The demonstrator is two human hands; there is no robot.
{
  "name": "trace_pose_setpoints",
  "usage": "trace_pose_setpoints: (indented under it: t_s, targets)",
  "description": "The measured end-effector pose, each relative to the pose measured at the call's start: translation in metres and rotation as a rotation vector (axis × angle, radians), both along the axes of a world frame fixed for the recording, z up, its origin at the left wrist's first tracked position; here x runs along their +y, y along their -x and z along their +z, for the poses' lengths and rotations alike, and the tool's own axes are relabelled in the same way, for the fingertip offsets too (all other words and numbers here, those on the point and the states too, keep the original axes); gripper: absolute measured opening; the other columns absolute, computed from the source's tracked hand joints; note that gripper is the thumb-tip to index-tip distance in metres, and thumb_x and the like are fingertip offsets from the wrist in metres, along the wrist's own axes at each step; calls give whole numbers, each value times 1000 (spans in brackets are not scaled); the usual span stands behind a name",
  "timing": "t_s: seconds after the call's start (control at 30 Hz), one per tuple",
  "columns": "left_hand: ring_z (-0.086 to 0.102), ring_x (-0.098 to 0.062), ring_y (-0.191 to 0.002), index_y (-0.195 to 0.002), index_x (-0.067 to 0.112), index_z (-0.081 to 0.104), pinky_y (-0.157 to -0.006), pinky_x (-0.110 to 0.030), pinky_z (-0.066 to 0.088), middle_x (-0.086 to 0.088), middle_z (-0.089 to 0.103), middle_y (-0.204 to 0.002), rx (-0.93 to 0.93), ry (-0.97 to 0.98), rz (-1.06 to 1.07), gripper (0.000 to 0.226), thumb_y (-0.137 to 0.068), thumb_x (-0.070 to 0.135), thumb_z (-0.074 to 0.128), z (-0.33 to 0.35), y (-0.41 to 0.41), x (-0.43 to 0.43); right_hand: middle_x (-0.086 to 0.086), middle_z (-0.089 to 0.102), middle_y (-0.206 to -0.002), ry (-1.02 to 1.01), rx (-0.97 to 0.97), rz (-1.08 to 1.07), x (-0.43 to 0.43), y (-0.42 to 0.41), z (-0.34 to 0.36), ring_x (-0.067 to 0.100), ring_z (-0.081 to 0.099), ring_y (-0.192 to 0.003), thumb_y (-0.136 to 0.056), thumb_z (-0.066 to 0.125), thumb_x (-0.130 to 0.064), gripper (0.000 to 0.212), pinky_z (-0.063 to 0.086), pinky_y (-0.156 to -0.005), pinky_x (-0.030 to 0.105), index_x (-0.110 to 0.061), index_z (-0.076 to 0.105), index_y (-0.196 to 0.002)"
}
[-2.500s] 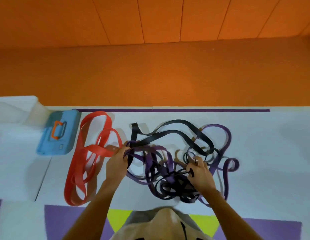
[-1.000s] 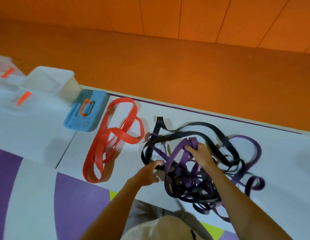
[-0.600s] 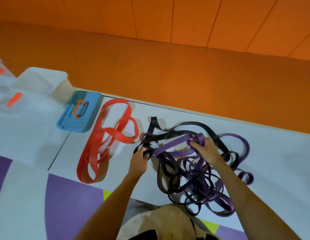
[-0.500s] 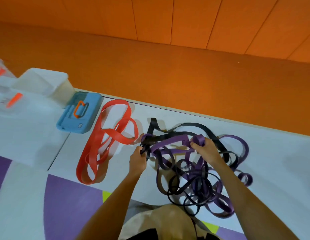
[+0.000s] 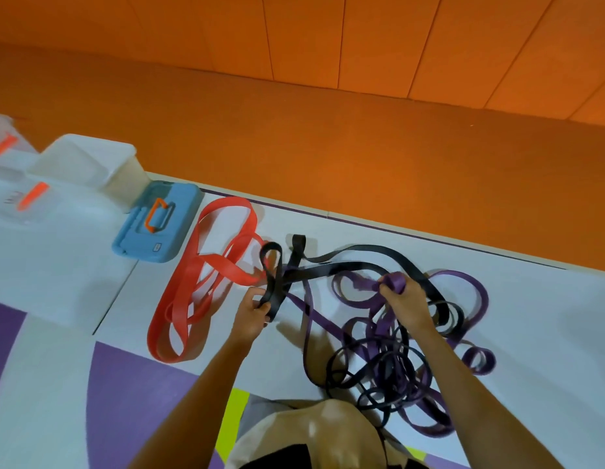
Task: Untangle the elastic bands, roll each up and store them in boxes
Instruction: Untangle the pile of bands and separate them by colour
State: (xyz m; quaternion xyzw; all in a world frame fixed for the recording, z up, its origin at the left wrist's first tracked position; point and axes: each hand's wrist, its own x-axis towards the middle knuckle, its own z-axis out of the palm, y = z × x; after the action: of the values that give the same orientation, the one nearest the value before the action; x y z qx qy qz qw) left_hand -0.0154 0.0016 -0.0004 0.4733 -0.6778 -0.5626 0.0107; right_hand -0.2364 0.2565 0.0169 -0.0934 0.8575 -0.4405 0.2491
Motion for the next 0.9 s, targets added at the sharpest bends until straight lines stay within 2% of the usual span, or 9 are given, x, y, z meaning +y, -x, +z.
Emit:
trace_pose_setpoints:
  t_s: [0.07, 0.23, 0.43, 0.53, 0.6, 0.67, 0.73, 0.8, 0.9]
  targets:
    - [60, -35, -94, -111, 6, 57, -82, -43, 48, -21, 65, -108, -5, 44, -134, 8, -106, 0, 53, 2, -12, -5, 15, 74, -86, 33, 4, -111, 1, 6, -1, 35, 71, -80, -99, 69, -19, 10, 58, -73, 48, -15, 74, -107]
    - [61, -33, -104, -114, -6, 68, -96, -42, 46, -23, 67, -113, -70, 285, -499, 19, -97, -14, 63, -4, -39, -14, 3, 71, -84, 88, 79, -227, 0, 20, 5, 23, 69, -75, -103, 64, -21, 12, 50, -59, 30, -16, 69, -114]
    - [61, -33, -95, -97, 1, 70, -90, -44, 49, -11, 69, -100, -76, 507, -597, 13, -92, -10, 67, -2, -50, -27, -2, 72, -97, 19, 35, 15, -7, 20, -4, 23, 70, -91, -100, 70, -19, 16, 49, -68, 16, -25, 67, -114]
    - [59, -32, -92, -89, 4, 68, -83, -39, 48, -7, 67, -96, -69, 599, -671, 11, -92, -7, 68, 4, -52, -32, 1, 69, -123, -96, 6, 242, -15, 11, -16, 22, 64, -114, -95, 77, -19, 34, 52, -96, 29, -20, 66, -127]
    - [61, -32, -95, -88, 5, 68, -84, -36, 49, -6, 68, -100, -67, 678, -732, 11, -92, -4, 69, 6, -56, -35, 2, 65, -133, -172, 11, 340, -23, 4, -19, 25, 60, -126, -89, 82, -29, 47, 51, -104, 36, -23, 64, -132]
    - [63, -29, -102, -90, 8, 71, -85, -34, 50, -4, 71, -109, -78, 746, -779, 10, -92, -2, 71, 8, -60, -36, -1, 54, -145, -349, 51, 450, -33, -2, -18, 28, 47, -137, -81, 82, -56, 66, 46, -110, 50, -34, 58, -138]
    - [69, -29, -101, -87, 10, 74, -78, -33, 53, -3, 74, -109, -82, 833, -815, 17, -84, -6, 79, 12, -62, -36, -4, 37, -160, -520, 103, 534, -44, -8, -17, 30, 28, -149, -79, 66, -82, 80, 27, -120, 59, -40, 49, -146]
    - [74, -27, -89, -79, 13, 76, -65, -28, 55, -2, 77, -101, -96, 923, -865, 28, -68, -8, 90, 16, -64, -36, -6, 28, -168, -625, 234, 549, -58, -17, -15, 33, 20, -153, -89, 39, -87, 76, 19, -119, 62, -40, 52, -147]
    - [74, -28, -86, -78, 13, 77, -62, -31, 59, -3, 77, -97, -96, 963, -874, 30, -64, -9, 93, 15, -69, -44, -3, 56, -148, -783, 497, 530, -78, -32, -11, 33, 43, -137, -103, 31, -70, 61, 36, -108, 55, -32, 73, -123]
